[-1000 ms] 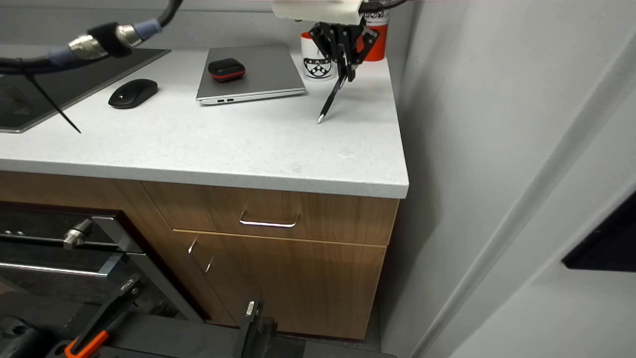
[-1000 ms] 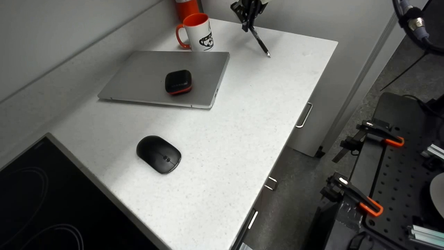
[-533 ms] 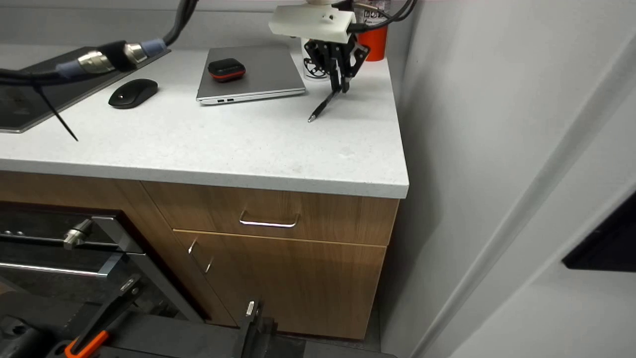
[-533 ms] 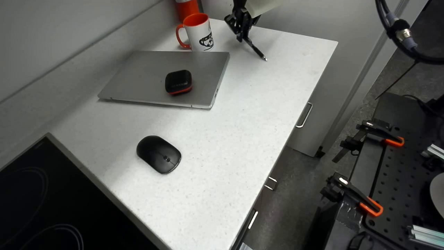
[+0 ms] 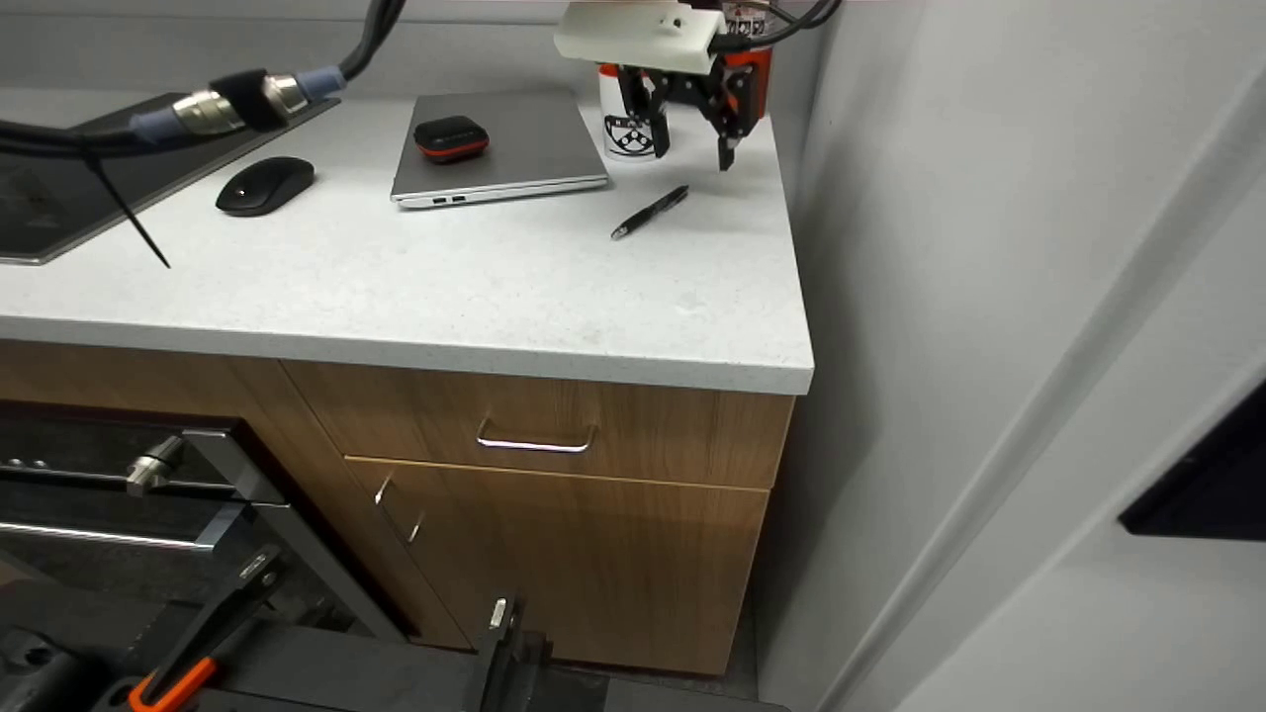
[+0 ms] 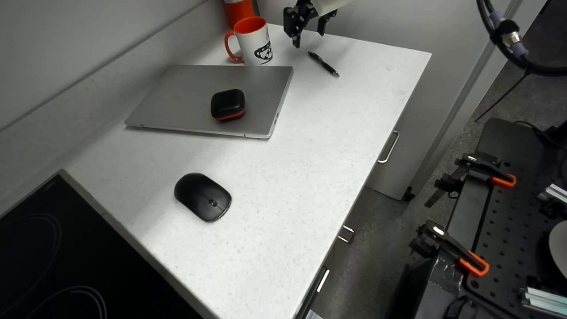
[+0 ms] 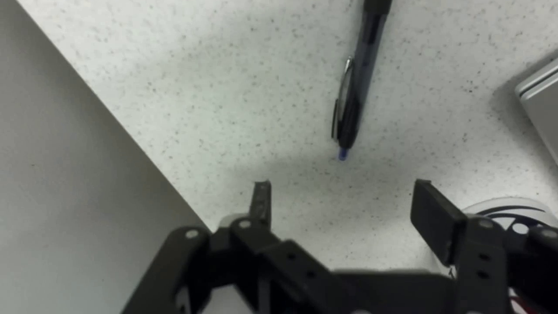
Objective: Remove the black pen from the white mug
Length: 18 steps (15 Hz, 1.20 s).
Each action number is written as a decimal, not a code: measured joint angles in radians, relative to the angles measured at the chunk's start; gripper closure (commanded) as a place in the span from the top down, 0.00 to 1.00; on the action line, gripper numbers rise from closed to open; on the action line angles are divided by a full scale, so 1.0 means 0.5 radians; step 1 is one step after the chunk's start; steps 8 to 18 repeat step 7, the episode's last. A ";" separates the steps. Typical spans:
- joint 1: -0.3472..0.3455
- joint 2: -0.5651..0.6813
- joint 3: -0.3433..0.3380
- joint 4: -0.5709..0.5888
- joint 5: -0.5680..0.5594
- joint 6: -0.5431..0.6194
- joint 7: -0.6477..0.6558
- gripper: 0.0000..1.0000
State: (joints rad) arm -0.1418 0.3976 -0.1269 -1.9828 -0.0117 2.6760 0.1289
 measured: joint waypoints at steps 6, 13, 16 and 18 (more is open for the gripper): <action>0.000 0.000 -0.007 0.029 0.000 0.000 0.000 1.00; 0.000 0.000 -0.007 0.029 0.000 0.000 0.000 1.00; 0.000 0.000 -0.007 0.029 0.000 0.000 0.000 1.00; 0.000 0.000 -0.007 0.029 0.000 0.000 0.000 1.00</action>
